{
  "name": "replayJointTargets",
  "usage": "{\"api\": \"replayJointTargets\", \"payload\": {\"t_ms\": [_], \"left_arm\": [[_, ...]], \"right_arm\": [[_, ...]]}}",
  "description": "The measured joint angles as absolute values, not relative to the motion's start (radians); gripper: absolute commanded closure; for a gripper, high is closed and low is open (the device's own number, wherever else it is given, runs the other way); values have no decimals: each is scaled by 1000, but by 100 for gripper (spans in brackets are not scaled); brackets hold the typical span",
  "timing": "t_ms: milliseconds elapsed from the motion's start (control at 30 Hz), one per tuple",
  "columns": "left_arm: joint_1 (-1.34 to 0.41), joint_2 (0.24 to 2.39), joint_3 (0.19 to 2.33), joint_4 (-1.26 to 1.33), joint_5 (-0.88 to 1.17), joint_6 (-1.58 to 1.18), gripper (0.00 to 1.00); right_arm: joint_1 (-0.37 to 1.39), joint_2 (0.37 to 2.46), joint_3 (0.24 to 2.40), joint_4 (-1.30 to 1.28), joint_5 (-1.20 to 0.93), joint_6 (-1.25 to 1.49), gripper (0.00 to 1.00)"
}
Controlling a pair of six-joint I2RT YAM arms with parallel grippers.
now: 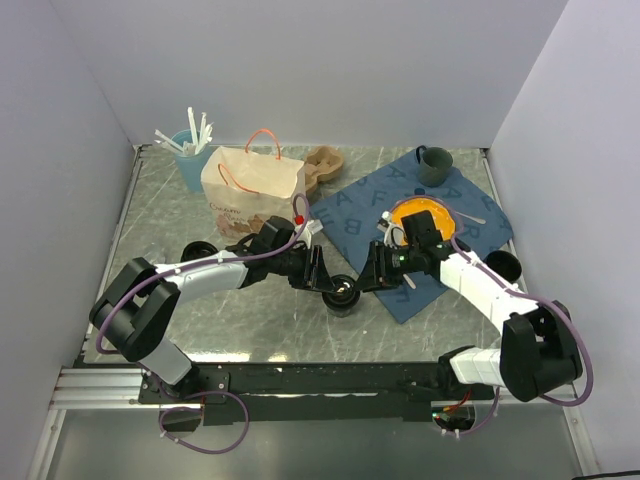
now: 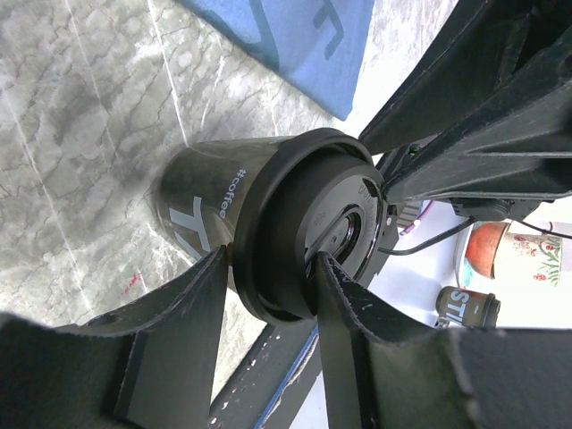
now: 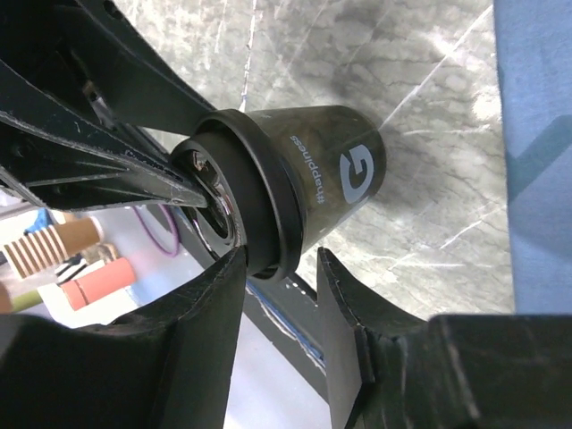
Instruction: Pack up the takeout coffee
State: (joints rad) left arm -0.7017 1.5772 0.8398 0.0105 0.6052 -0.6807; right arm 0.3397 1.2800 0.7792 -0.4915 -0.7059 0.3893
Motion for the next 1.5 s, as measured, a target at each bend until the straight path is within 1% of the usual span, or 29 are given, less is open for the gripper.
{"api": "replayJointTargets", "payload": {"t_ms": [133,500,667,767,833,867,967,1133,1333,1433,1500], "left_arm": [[-702,1578,840,10,605,-681,54],[-700,1583,840,1,609,-673,55],[-699,1590,846,-9,609,-671,55],[-699,1594,852,-15,612,-669,55],[-699,1595,853,-19,613,-669,55],[-699,1594,854,-20,613,-668,55],[-699,1594,855,-23,613,-668,55],[-702,1594,856,-20,613,-668,55],[-704,1594,857,-17,613,-669,55],[-704,1595,861,-19,612,-669,55],[-704,1595,862,-22,612,-669,55]], "right_arm": [[337,1280,762,-456,-729,404,65],[297,1252,605,-199,-848,527,77],[264,1255,518,-35,-915,591,79],[244,1266,479,44,-952,621,79],[237,1274,465,82,-973,631,73],[235,1274,464,93,-982,633,68],[233,1265,466,85,-982,634,57],[236,1209,475,-16,-921,619,58],[234,1141,500,-149,-842,575,66],[223,1134,500,-197,-820,558,67],[222,1134,499,-224,-799,551,64]]}}
